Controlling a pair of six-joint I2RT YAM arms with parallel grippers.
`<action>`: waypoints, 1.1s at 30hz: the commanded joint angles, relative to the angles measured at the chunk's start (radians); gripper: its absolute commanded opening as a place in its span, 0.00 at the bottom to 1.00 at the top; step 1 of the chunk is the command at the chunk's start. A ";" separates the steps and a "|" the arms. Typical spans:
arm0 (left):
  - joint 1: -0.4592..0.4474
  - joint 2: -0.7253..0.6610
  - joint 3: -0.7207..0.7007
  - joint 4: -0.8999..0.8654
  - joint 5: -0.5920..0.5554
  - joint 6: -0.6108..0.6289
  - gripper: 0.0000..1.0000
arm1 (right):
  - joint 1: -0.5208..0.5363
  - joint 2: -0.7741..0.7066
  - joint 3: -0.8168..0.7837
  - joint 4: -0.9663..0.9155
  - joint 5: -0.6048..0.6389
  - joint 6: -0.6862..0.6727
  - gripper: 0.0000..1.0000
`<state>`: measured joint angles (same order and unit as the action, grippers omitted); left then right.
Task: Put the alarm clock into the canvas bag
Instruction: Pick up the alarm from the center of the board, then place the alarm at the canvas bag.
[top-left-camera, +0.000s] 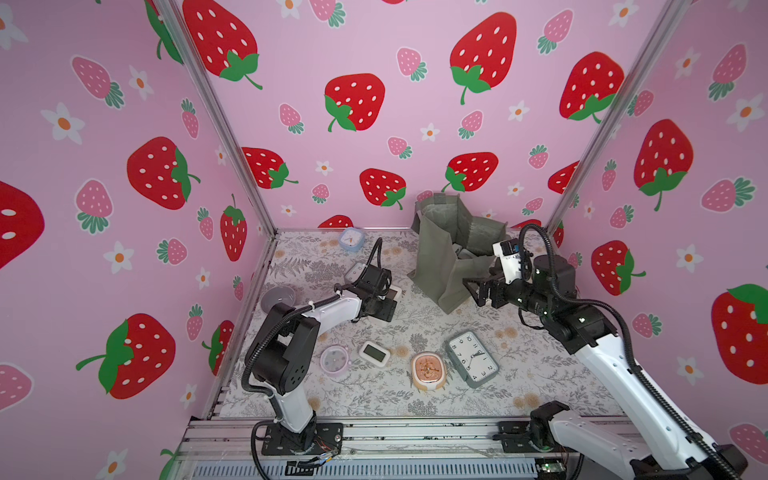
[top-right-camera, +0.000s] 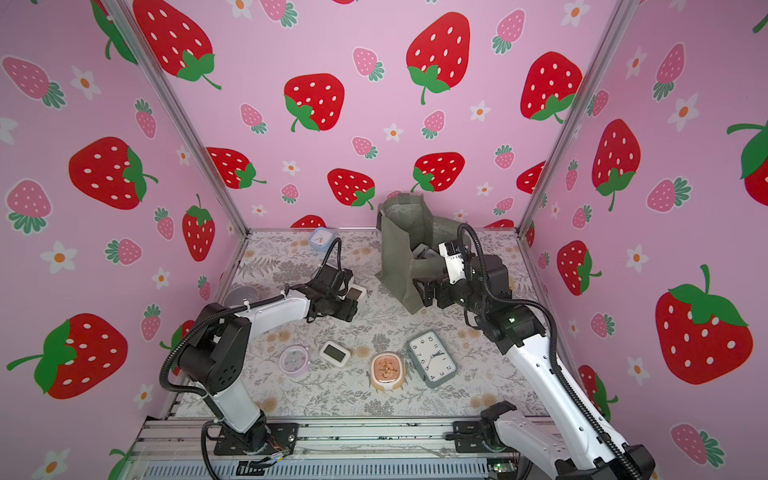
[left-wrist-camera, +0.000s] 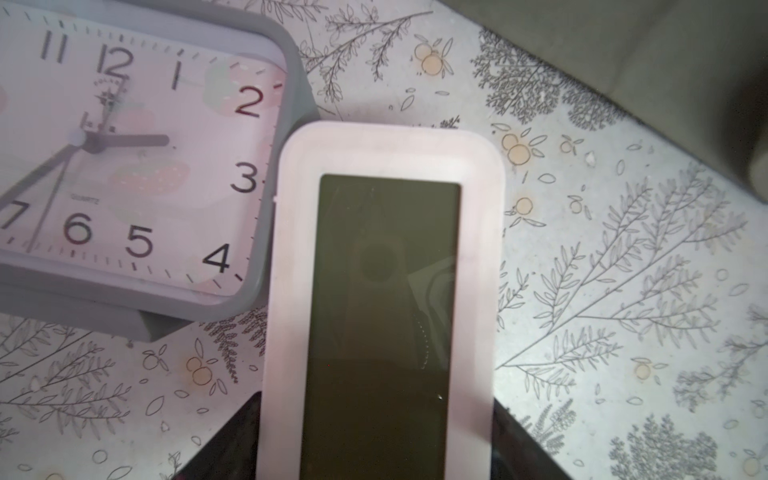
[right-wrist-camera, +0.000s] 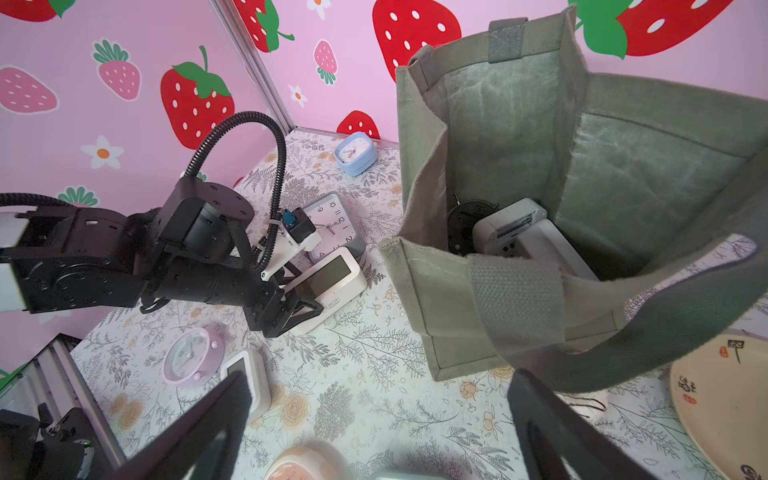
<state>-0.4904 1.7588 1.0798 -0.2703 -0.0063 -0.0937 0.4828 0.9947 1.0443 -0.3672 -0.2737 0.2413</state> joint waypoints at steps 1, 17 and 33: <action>-0.005 0.013 0.044 -0.020 0.017 0.021 0.68 | 0.004 0.002 0.034 -0.004 0.001 -0.003 1.00; -0.010 -0.421 -0.025 0.129 0.071 0.151 0.59 | -0.005 0.037 0.083 0.140 -0.174 0.158 1.00; -0.012 -0.518 0.028 0.276 0.356 0.395 0.57 | -0.024 0.320 0.240 0.255 -0.533 0.427 0.94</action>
<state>-0.4976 1.2400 1.0538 -0.0517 0.2615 0.2344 0.4599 1.2884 1.2304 -0.1352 -0.7216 0.6231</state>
